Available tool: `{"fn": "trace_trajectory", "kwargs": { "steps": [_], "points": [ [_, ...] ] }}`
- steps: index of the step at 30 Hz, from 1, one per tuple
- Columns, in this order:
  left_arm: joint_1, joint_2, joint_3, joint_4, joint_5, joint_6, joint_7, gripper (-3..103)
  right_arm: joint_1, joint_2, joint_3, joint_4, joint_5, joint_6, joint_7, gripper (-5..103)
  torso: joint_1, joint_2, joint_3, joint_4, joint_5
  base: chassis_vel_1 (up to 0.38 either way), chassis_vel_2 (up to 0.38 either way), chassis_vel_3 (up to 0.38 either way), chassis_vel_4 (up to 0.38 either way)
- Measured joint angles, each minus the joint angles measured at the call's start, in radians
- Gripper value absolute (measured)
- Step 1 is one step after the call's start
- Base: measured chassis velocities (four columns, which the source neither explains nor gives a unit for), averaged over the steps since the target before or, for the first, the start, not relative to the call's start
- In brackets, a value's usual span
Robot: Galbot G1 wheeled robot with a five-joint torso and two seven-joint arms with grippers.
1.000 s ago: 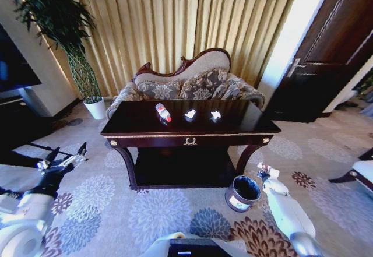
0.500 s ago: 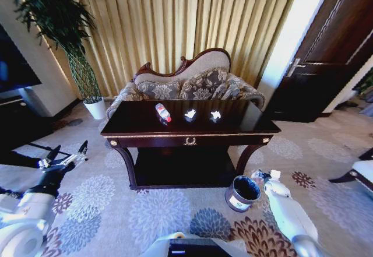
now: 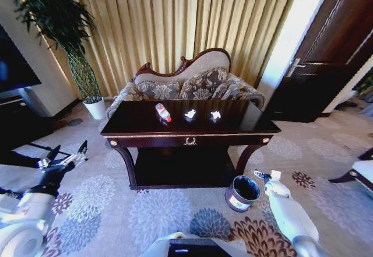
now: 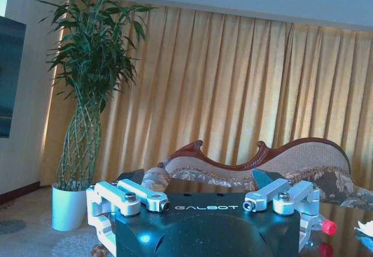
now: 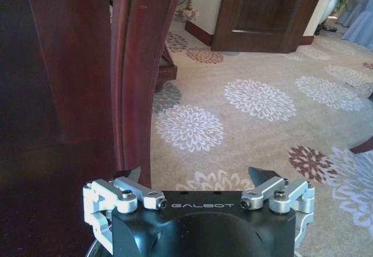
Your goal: Move to the front of the table and place the trash on the table into the trash bin.
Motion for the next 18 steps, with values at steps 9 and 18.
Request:
{"fn": "trace_trajectory", "kwargs": {
  "steps": [9, 18],
  "points": [
    [-0.004, -0.002, -0.002, 0.009, -0.001, 0.001, -0.004, 100, -0.096, -0.023, 0.024, 0.174, 0.034, -0.002, -0.042, 100, 0.0, 0.0, 0.0, 0.0, 0.0001, 0.0, 0.0, 0.0, 0.0],
    [-0.013, -0.003, 0.003, 0.016, 0.001, 0.005, -0.005, 100, -0.307, -0.048, 0.067, 0.749, 0.186, -0.056, -0.096, 100, 0.0, 0.0, 0.0, 0.0003, -0.0002, 0.0, 0.0, 0.0, 0.0]
  ]
}}
